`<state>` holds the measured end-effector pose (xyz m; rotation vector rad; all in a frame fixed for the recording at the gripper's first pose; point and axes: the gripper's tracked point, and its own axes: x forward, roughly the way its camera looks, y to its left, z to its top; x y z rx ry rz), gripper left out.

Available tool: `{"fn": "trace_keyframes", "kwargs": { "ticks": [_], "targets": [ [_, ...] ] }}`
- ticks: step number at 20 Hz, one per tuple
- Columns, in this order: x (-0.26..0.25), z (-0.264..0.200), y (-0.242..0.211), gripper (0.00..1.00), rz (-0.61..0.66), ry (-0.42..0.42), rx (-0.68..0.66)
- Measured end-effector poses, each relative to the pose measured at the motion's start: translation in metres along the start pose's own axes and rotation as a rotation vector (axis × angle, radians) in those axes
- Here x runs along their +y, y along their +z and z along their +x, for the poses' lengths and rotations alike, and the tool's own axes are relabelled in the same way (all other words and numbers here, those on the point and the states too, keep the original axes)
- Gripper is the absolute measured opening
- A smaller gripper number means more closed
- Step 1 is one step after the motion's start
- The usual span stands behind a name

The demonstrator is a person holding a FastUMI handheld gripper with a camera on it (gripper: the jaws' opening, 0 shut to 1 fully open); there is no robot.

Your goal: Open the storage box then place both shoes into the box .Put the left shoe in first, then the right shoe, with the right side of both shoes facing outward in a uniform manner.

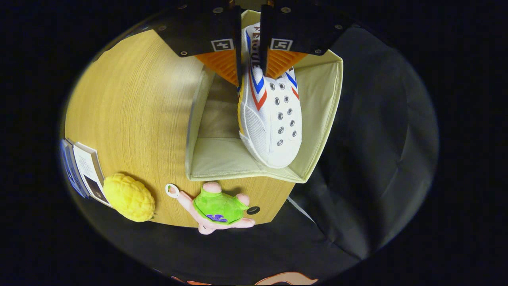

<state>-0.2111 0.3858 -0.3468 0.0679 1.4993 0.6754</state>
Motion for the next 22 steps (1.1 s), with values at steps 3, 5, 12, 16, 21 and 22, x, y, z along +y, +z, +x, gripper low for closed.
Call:
{"fn": "trace_keyframes", "kwargs": {
  "ticks": [3, 5, 12, 16, 21, 22],
  "targets": [
    [-0.002, -0.005, 0.000, 0.25, 0.029, -0.043, -0.003],
    [-0.001, -0.006, 0.004, 0.27, 0.032, -0.069, -0.012],
    [0.004, -0.048, 0.019, 0.61, 0.075, 0.000, -0.112],
    [-0.027, -0.093, 0.053, 0.86, 0.056, -0.019, -0.264],
    [-0.071, -0.164, 0.090, 0.98, 0.017, -0.070, -0.485],
    [-0.079, -0.178, 0.097, 0.98, 0.011, -0.087, -0.528]
  ]
}}
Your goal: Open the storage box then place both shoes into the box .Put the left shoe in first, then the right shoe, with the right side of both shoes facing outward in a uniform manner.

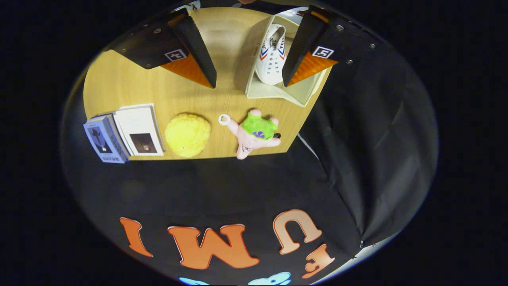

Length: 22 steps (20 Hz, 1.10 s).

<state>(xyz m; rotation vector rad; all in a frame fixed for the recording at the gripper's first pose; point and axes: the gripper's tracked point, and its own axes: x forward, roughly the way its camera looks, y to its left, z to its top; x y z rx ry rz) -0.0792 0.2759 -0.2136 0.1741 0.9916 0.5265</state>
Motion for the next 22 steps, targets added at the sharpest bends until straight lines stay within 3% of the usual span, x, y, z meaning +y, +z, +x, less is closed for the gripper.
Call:
{"fn": "trace_keyframes", "kwargs": {
  "ticks": [8, 12, 22],
  "targets": [
    [-0.078, -0.074, 0.100, 0.99, -0.026, -0.087, -0.346],
    [-0.111, -0.121, 0.143, 0.99, -0.113, -0.162, -0.510],
    [-0.110, -0.218, 0.209, 0.98, -0.237, -0.174, -0.856]
  ]
}}
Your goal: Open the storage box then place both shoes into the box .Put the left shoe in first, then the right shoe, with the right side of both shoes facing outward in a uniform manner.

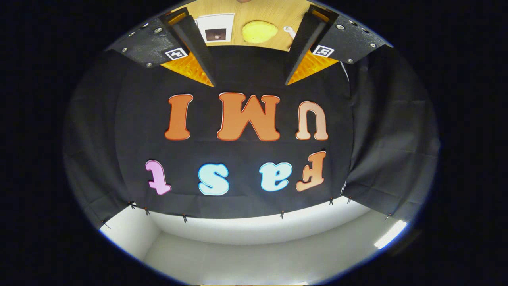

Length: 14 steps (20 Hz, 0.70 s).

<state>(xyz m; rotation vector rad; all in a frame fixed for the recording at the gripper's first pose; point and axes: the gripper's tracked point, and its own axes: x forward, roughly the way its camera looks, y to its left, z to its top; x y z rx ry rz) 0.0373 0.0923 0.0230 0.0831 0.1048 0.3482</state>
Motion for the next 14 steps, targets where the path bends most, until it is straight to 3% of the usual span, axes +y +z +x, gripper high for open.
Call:
{"fn": "trace_keyframes", "kwargs": {
  "ticks": [14],
  "targets": [
    [-0.001, -0.014, 0.024, 0.98, 0.030, 0.017, -0.089]
  ]
}}
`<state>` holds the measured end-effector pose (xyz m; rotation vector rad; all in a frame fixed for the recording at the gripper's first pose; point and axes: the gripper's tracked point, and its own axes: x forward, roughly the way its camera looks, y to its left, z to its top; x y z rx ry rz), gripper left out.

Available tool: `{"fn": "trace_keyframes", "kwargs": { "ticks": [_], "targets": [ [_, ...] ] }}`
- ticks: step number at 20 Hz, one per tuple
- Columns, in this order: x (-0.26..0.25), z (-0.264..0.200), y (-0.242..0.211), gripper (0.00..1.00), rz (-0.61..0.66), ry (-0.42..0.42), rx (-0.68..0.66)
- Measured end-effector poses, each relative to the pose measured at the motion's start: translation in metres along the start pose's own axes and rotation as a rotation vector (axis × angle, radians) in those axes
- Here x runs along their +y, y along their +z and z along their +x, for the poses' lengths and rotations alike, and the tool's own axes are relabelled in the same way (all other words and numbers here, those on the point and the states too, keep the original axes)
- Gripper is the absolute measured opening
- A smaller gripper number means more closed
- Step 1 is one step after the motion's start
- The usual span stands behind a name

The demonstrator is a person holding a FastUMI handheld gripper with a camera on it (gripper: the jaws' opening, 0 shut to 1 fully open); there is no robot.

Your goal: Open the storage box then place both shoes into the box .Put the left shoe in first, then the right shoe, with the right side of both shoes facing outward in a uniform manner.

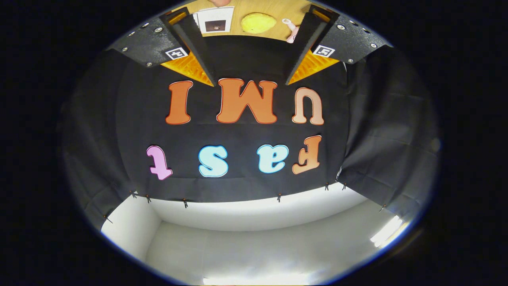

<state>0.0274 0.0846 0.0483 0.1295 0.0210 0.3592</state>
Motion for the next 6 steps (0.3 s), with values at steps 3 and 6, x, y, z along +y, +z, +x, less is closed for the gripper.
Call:
{"fn": "trace_keyframes", "kwargs": {
  "ticks": [3, 6],
  "targets": [
    [-0.0022, -0.0017, 0.0010, 0.98, -0.009, -0.002, -0.006],
    [-0.0020, -0.0018, 0.0018, 0.98, -0.018, -0.010, -0.015]
  ]
}}
